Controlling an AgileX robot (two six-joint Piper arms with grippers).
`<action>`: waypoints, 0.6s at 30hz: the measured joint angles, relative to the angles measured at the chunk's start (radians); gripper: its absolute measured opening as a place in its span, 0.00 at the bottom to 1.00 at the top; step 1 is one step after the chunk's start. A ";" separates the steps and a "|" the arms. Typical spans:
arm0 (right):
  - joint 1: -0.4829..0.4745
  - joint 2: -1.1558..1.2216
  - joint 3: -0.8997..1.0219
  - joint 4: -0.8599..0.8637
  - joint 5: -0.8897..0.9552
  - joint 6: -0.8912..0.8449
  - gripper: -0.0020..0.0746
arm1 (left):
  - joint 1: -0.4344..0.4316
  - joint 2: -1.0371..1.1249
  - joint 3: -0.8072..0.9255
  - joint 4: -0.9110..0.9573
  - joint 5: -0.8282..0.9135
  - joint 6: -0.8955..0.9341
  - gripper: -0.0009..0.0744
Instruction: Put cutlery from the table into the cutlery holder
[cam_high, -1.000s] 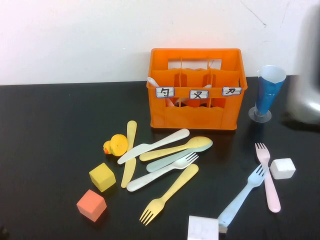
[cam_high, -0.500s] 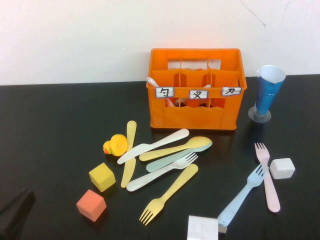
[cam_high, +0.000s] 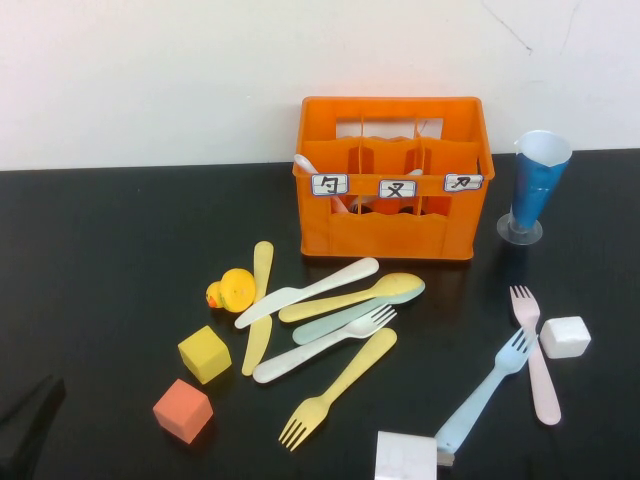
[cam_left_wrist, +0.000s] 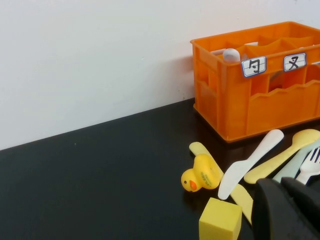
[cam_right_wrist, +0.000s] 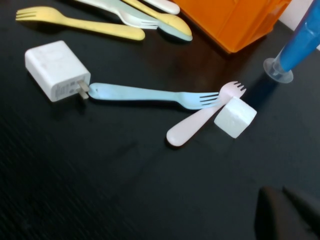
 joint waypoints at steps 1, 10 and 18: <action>0.000 0.000 0.000 -0.002 0.000 0.000 0.02 | 0.000 0.000 0.000 0.000 -0.002 -0.002 0.01; 0.000 0.000 0.000 -0.004 0.000 0.000 0.02 | 0.000 0.000 0.000 0.002 -0.002 -0.002 0.01; 0.000 0.000 0.000 -0.004 0.000 0.004 0.02 | 0.000 -0.006 0.004 0.002 -0.005 -0.009 0.01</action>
